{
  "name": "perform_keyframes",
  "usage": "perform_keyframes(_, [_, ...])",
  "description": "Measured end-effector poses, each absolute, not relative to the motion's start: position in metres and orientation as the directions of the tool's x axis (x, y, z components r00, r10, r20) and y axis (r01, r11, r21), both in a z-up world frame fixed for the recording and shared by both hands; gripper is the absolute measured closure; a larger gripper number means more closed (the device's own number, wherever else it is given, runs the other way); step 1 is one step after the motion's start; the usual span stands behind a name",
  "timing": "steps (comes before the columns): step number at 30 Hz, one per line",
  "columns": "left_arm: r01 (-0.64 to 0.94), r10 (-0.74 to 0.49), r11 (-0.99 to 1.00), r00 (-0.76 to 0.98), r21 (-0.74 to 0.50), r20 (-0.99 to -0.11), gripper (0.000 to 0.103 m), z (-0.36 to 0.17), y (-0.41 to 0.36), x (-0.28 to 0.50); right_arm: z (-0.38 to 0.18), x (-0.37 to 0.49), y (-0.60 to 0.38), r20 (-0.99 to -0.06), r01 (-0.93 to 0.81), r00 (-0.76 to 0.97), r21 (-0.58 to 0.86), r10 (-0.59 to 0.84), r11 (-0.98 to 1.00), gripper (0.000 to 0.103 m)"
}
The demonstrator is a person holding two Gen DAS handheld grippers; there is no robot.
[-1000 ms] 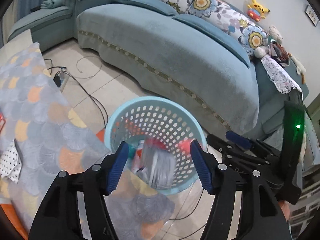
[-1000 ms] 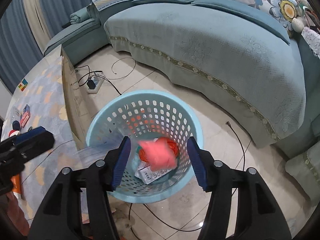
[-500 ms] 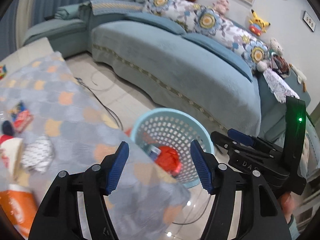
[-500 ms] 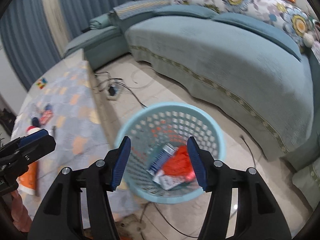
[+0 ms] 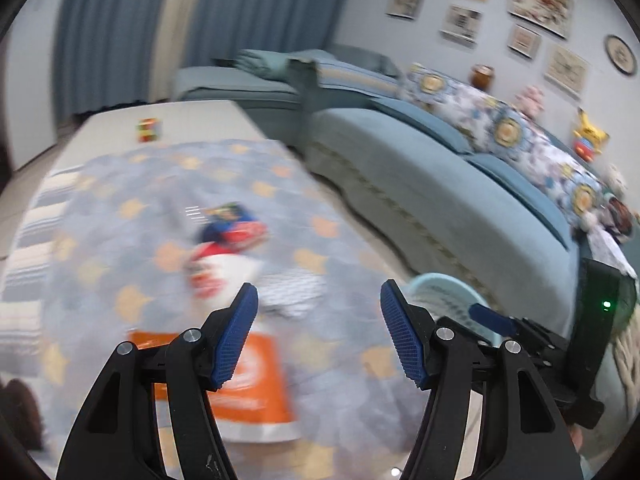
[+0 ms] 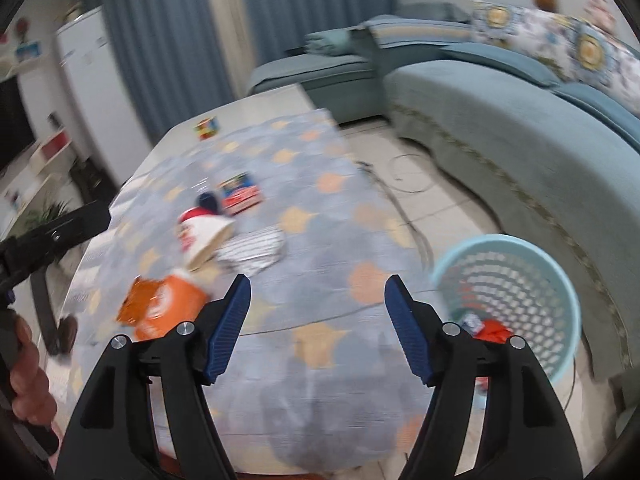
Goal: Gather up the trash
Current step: 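Move both tools back toward the orange paper cup on the table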
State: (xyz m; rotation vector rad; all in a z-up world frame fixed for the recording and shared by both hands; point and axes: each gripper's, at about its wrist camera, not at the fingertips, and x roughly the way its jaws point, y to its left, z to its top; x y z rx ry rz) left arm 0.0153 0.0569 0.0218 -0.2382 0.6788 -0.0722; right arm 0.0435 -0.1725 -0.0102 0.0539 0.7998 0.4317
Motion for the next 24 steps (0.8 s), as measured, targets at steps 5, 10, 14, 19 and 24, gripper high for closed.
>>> perform_keyframes(5, [-0.113,-0.066,0.964,0.772,-0.239,-0.632,0.042,0.013,0.111,0.001,-0.014,0.031,-0.12,-0.696,-0.453,0.576,0.164,0.428,0.876,0.036])
perform_keyframes(10, [-0.164,-0.046,0.952,0.76,-0.26,-0.649,0.042,0.0,0.146,-0.006,-0.029,0.022,-0.085,-0.722,-0.492,0.535,0.157,0.439,0.857,0.035])
perform_keyframes(14, [-0.184,-0.057,0.941,0.742,-0.285,-0.668,0.041,-0.016,0.161,-0.008,-0.047,0.019,-0.064,-0.748,-0.487,0.477,0.212,0.461,0.847,0.028])
perform_keyframes(19, [-0.225,-0.059,0.925,0.711,-0.306,-0.701,0.041,-0.042,0.181,-0.012,-0.075,0.029,-0.037,-0.793,-0.467,0.398,0.258,0.462,0.846,0.026])
perform_keyframes(24, [-0.248,-0.042,0.922,0.698,-0.296,-0.715,0.039,-0.055,0.195,-0.012,-0.092,0.034,-0.013,-0.816,-0.439,0.339,0.303,0.468,0.846,0.022])
